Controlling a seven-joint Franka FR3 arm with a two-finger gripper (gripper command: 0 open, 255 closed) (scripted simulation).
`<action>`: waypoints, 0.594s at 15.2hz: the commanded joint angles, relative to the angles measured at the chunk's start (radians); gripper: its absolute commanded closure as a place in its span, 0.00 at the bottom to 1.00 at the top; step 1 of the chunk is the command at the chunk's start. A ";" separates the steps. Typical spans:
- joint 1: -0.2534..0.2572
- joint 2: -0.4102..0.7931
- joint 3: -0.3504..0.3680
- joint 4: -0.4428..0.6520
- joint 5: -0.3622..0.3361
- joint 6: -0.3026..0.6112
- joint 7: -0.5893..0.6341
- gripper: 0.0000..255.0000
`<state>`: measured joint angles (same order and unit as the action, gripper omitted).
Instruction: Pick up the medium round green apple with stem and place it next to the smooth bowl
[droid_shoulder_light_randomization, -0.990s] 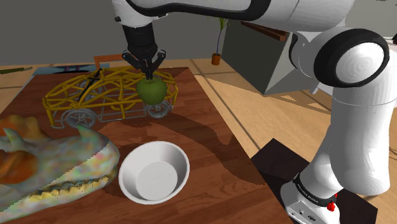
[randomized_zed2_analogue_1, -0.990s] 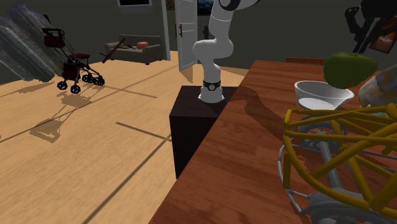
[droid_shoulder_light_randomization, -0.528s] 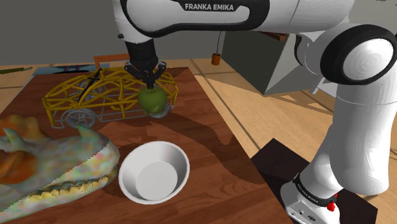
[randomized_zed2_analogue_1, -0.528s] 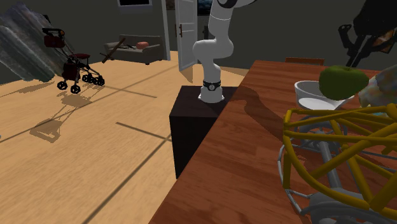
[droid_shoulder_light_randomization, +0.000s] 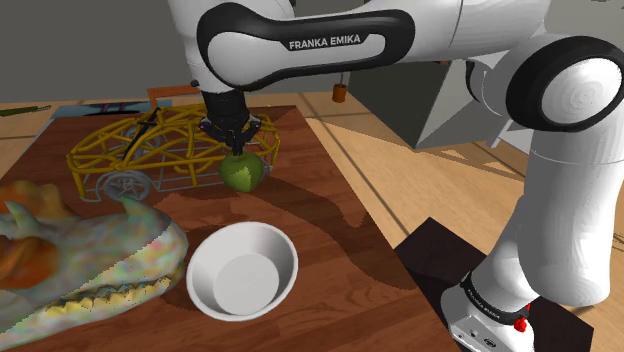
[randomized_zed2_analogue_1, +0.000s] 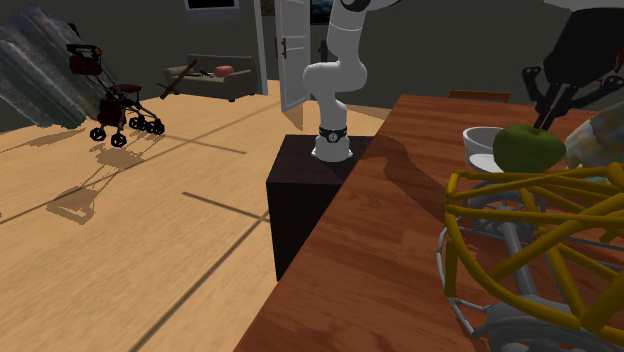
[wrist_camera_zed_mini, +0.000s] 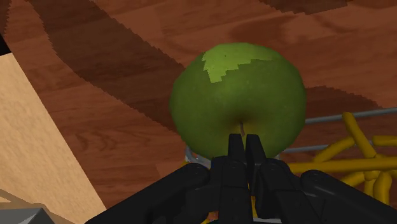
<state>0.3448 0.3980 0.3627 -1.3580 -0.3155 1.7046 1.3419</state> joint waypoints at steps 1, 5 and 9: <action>-0.004 -0.003 -0.001 -0.032 0.000 0.030 0.005 1.00; -0.009 -0.002 -0.002 -0.084 -0.003 0.081 0.015 1.00; -0.012 0.004 -0.005 -0.130 -0.009 0.131 0.026 1.00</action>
<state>0.3324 0.3991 0.3585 -1.4761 -0.3221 1.8214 1.3637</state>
